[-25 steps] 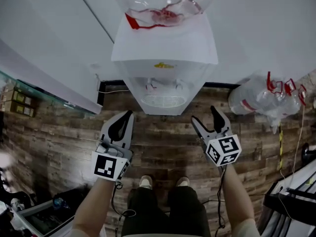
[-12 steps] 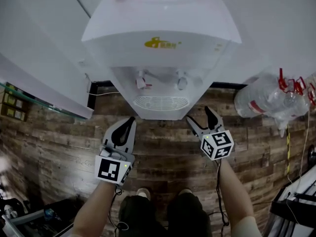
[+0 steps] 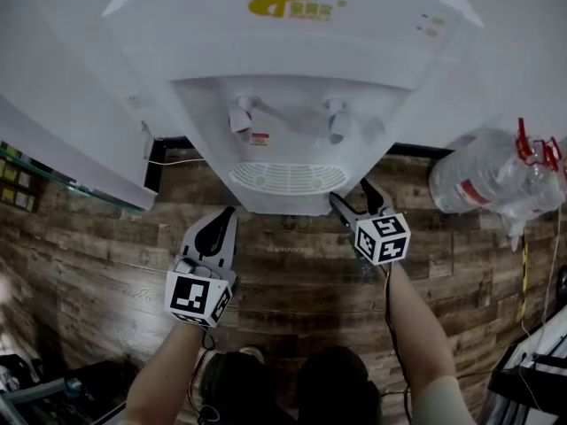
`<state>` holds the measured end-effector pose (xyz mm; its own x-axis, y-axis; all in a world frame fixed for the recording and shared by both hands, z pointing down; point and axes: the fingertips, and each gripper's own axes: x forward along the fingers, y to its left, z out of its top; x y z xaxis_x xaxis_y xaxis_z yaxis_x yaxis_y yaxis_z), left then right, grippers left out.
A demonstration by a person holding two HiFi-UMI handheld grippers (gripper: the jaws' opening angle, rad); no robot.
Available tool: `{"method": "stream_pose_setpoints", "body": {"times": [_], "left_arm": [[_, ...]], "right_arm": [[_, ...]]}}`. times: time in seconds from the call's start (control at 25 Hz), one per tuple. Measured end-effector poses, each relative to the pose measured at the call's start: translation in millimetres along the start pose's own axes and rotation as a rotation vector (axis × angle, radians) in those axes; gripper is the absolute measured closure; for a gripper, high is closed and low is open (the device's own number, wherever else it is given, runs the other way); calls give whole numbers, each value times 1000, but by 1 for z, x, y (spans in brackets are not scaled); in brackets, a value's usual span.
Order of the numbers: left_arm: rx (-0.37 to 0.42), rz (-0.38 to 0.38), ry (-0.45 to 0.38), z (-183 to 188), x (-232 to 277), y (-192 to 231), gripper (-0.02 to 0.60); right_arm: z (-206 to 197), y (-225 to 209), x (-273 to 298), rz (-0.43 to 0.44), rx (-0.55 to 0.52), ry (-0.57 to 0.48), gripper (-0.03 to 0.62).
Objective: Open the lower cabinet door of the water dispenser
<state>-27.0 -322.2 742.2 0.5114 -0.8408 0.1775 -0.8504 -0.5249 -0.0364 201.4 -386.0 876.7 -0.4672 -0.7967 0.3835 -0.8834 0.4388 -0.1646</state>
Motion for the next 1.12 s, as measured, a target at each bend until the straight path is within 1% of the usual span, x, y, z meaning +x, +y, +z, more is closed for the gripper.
{"method": "stream_pose_setpoints", "body": {"times": [0.12, 0.24, 0.4, 0.52, 0.68, 0.72, 0.8, 0.84, 0.92, 0.96, 1.12], "left_arm": [[-7, 17, 21, -16, 3, 6, 576], [-40, 31, 38, -23, 3, 13, 577], [-36, 12, 43, -21, -2, 12, 577], [-43, 7, 52, -18, -9, 13, 577], [-64, 9, 83, -18, -22, 12, 577], [-68, 7, 92, -18, -25, 11, 577], [-75, 1, 107, -17, -32, 8, 577], [-77, -3, 112, -16, -36, 6, 577], [-79, -12, 120, -14, -41, 2, 577], [-78, -17, 123, -14, -42, 1, 577], [-71, -22, 132, -21, -43, 4, 576]], "right_arm": [[-6, 1, 14, 19, 5, 9, 224], [-7, 8, 22, 34, -30, 22, 221], [-8, 10, 19, -3, -23, 42, 232], [-6, 9, 14, -39, 4, 62, 257], [-4, 11, 3, -92, 55, 59, 329], [-4, 12, 0, -98, 63, 62, 333], [-4, 15, -2, -106, 69, 74, 301], [-4, 15, -2, -110, 67, 82, 301], [-4, 12, 0, -122, 50, 104, 329], [-4, 10, 2, -126, 39, 112, 333], [-4, 8, 9, -107, 6, 121, 291]]}}
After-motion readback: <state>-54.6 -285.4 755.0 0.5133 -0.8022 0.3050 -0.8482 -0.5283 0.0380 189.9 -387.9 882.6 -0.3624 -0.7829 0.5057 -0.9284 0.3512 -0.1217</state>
